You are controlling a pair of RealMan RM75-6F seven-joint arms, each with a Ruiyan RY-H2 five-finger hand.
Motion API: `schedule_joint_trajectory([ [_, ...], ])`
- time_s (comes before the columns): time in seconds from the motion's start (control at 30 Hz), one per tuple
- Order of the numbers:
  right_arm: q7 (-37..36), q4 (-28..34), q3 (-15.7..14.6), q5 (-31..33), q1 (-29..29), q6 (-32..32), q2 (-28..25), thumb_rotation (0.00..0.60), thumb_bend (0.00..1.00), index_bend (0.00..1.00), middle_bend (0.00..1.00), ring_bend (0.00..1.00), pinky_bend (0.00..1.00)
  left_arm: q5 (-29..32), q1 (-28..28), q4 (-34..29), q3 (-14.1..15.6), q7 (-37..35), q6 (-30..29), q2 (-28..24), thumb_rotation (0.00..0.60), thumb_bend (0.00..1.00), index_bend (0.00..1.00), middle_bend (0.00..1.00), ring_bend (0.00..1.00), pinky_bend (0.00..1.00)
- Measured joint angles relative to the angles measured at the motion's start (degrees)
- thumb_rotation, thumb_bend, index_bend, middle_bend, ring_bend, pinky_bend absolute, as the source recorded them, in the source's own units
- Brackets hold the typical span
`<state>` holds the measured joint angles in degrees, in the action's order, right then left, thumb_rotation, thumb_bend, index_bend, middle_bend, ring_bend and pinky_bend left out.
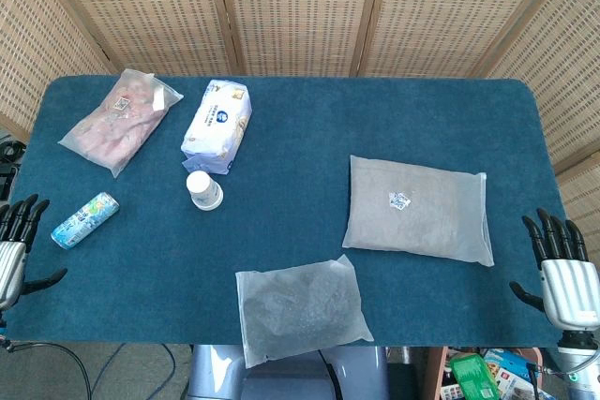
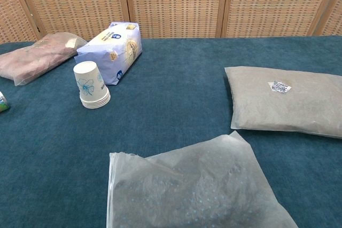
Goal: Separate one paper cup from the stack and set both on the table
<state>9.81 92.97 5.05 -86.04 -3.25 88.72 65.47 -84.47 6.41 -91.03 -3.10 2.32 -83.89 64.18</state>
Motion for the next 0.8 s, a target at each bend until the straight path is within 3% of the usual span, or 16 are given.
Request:
schedule_joint_trajectory([
  [0.37, 0.1, 0.0, -0.3, -0.7, 0.1, 0.3, 0.0, 0.600, 0.00, 0.00, 0.00, 0.00, 0.00, -0.3, 0.5, 0.4, 0.2, 0.1, 0.9, 0.4, 0.600, 0.13, 0.00, 0.00, 0.00, 0.01],
  [0.6, 0.1, -0.1, 0.1, -0.4, -0.1, 0.2, 0.1, 0.600, 0.00, 0.00, 0.00, 0.00, 0.00, -1.2, 4.3, 2.0, -1.6, -1.7, 3.5, 2.3, 0.600, 0.13, 0.00, 0.04, 0.09, 0.18],
  [0.8, -0.1, -0.4, 0.3, 0.3, -0.4, -0.6, 0.0, 0.600, 0.00, 0.00, 0.00, 0.00, 0.00, -1.1, 10.7, 4.3, -3.8, -0.3, 11.0, 4.9, 0.600, 0.13, 0.07, 0.13, 0.16, 0.25],
])
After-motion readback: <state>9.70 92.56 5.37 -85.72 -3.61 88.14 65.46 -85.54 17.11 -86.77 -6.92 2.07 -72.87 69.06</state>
